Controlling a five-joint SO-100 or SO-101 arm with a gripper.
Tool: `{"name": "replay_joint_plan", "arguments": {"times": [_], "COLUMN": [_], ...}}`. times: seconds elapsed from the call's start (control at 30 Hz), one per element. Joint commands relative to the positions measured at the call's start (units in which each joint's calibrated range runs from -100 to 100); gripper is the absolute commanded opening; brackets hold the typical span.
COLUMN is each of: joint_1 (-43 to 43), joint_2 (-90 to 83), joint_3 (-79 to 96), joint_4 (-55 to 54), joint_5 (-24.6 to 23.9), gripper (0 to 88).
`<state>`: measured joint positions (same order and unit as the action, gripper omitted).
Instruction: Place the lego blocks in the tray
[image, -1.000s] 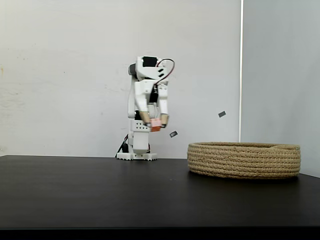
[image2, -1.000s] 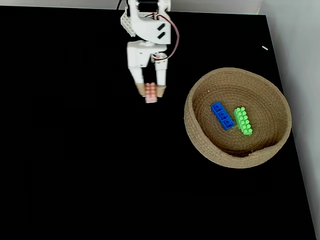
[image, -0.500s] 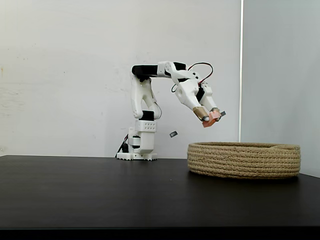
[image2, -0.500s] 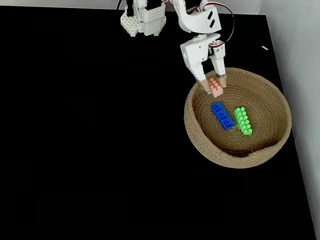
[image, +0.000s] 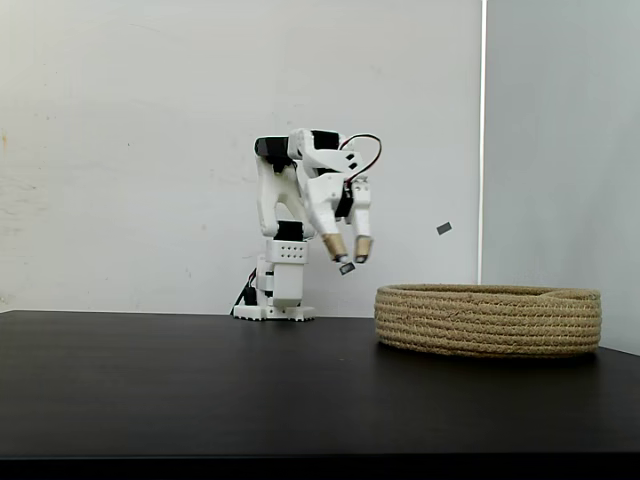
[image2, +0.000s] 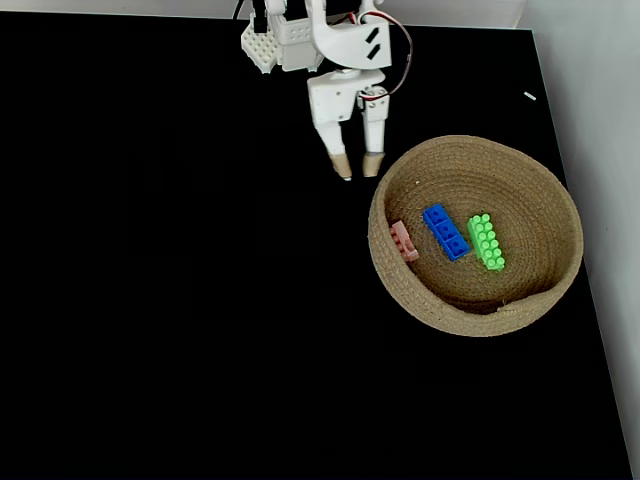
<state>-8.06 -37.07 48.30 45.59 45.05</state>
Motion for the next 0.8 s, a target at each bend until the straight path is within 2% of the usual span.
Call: {"name": "replay_joint_plan", "arguments": {"times": [0.0,0.3,0.6,0.77], "joint_1": [7.6,16.6,19.3,18.2], "joint_2": [-13.5,-44.4,-60.0,-61.7], "joint_3": [10.5,38.1,51.7,51.7], "joint_4": [0.4,7.3,15.7,27.0], "joint_5": [1.5,6.3,8.8,6.1], "gripper": [0.0,0.0,0.0,0.0]}}
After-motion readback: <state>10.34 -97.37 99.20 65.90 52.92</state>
